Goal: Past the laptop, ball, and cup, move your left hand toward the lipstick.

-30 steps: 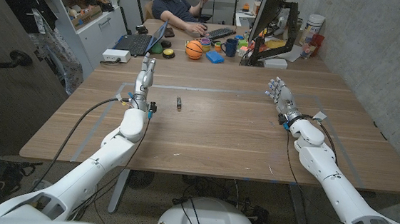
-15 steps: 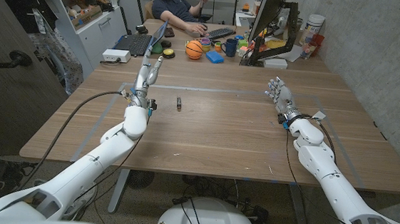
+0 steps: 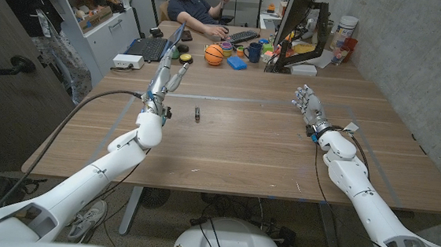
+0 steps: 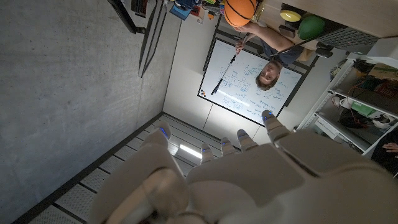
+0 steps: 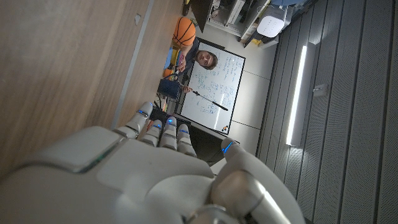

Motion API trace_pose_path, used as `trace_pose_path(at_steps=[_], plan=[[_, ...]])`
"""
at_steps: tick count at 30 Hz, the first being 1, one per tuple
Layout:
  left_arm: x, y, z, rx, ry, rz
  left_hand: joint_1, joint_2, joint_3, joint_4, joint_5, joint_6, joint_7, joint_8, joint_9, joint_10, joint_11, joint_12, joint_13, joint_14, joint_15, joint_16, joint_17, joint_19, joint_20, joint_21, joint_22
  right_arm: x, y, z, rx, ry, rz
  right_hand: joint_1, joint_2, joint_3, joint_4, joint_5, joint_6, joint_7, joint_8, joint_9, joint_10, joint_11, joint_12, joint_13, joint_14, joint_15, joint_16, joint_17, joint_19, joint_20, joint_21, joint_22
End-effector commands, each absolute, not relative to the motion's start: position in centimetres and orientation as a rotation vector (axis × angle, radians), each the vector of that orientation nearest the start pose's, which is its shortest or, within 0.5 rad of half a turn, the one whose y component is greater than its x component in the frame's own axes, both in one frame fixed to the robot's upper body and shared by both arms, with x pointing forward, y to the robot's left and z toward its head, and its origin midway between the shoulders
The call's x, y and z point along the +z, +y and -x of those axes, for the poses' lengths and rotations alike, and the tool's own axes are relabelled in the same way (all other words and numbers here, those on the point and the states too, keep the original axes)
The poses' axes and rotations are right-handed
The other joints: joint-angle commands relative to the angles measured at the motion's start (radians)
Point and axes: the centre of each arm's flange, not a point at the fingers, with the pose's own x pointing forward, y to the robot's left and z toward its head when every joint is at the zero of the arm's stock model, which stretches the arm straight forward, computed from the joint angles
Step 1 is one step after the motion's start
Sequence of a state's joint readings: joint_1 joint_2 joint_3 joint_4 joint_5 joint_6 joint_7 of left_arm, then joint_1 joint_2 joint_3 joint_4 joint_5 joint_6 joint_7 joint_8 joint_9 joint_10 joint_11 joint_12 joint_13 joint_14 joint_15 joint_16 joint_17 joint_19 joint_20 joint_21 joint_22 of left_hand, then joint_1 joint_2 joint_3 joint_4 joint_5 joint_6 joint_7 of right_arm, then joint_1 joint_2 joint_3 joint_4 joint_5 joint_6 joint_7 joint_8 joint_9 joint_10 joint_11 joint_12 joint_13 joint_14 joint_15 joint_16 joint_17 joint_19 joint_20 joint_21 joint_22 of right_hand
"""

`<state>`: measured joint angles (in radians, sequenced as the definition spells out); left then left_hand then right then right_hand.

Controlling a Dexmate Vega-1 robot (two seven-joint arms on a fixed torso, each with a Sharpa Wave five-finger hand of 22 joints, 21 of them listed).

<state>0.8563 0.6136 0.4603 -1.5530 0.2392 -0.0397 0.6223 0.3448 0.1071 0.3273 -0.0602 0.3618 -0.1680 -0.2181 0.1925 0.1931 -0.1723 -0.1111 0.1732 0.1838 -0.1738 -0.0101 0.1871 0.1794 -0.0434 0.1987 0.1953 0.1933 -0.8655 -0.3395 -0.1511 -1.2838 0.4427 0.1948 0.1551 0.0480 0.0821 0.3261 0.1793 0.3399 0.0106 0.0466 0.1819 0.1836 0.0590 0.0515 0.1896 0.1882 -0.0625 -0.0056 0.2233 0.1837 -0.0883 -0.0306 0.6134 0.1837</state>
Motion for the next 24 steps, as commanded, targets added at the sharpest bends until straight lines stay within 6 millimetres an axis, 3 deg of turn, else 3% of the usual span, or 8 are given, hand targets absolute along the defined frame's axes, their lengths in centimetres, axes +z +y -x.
trace_pose_path(at_steps=[1, 9, 24], plan=[[3.4, 26.0, -59.6, 0.38, -0.856, -0.934, 0.022, -0.002, 0.001, -0.014, -0.002, -0.091, -0.005, 0.005, 0.006, -0.237, -0.003, 0.001, 0.005, -0.14, 0.022, 0.002, 0.005, -0.001, 0.017, 0.0, 0.001, -2.8, -29.6, -65.6, 0.199, -0.59, -0.025, -0.006, 0.079, 0.003, -0.002, 0.007, 0.002, 0.007, 0.006, 0.004, 0.006, -0.001, 0.006, 0.003, -0.001, 0.005, 0.005, 0.005, 0.001, -0.006, -0.002, 0.002], [3.9, 25.5, -59.7, 0.332, -0.801, -1.016, 0.04, -0.004, -0.001, -0.026, -0.003, -0.098, -0.005, 0.006, 0.007, -0.239, 0.0, 0.007, 0.005, -0.142, 0.033, 0.007, 0.005, -0.004, 0.018, 0.0, 0.001, -2.9, -29.8, -65.5, 0.193, -0.597, -0.032, -0.005, 0.078, 0.002, -0.003, 0.008, 0.004, 0.006, 0.007, 0.004, 0.01, -0.001, 0.007, 0.003, 0.004, 0.008, 0.006, 0.004, 0.005, -0.004, -0.006, 0.002], [4.7, 24.8, -60.0, 0.246, -0.649, -1.161, 0.102, -0.018, -0.011, -0.067, -0.007, -0.07, -0.004, 0.026, 0.011, -0.137, 0.008, 0.034, 0.001, -0.086, 0.042, 0.03, 0.002, 0.035, 0.014, 0.011, -0.005, -3.0, -29.8, -65.5, 0.19, -0.599, -0.038, -0.004, 0.078, 0.002, -0.004, 0.009, 0.005, 0.006, 0.007, 0.004, 0.012, -0.001, 0.007, 0.002, 0.008, 0.009, 0.006, 0.004, 0.007, -0.005, -0.01, 0.002]])
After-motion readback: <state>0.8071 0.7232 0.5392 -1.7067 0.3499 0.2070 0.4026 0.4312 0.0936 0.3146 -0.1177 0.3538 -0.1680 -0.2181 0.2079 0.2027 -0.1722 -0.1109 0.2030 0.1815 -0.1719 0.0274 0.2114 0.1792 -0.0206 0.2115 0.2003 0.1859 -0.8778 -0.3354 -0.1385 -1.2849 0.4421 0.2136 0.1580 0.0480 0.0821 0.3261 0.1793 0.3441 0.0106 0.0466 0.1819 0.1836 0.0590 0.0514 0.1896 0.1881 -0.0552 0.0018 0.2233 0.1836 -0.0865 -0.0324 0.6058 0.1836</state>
